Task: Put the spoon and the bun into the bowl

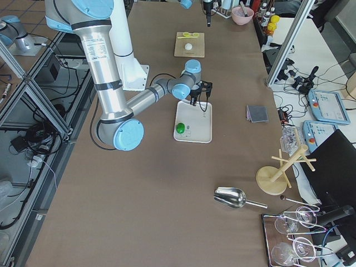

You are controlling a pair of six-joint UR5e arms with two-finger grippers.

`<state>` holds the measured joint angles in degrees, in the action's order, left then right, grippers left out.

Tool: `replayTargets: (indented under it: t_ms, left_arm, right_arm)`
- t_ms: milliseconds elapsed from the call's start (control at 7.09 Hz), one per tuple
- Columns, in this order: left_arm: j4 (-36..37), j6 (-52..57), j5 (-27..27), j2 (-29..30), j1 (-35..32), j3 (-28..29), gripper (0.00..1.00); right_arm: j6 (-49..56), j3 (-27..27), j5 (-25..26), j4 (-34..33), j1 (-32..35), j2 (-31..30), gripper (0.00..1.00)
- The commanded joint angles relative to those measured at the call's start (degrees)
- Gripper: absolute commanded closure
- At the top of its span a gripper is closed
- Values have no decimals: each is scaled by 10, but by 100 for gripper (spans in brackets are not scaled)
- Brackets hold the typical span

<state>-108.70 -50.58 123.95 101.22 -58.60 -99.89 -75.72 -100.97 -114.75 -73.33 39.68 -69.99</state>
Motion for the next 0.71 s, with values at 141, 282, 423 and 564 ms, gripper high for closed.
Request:
replayTargets:
  t_ms: [141,282,423,564]
  left_arm:
    - [-2,-152,-72,16,131,-43,12]
    - [-1,-159,-91,13,166,-43,13]
    - [-2,-184,-119,13,204,-42,18]
    - [-2,-184,-142,10,230,-35,25]
  right_arm:
    - [-69,3,2,-61,-11,108,100]
    - [-87,7,5,-69,-21,129,100]
    - [-118,21,8,-69,-30,156,100]
    - [-121,36,39,-69,-48,172,100]
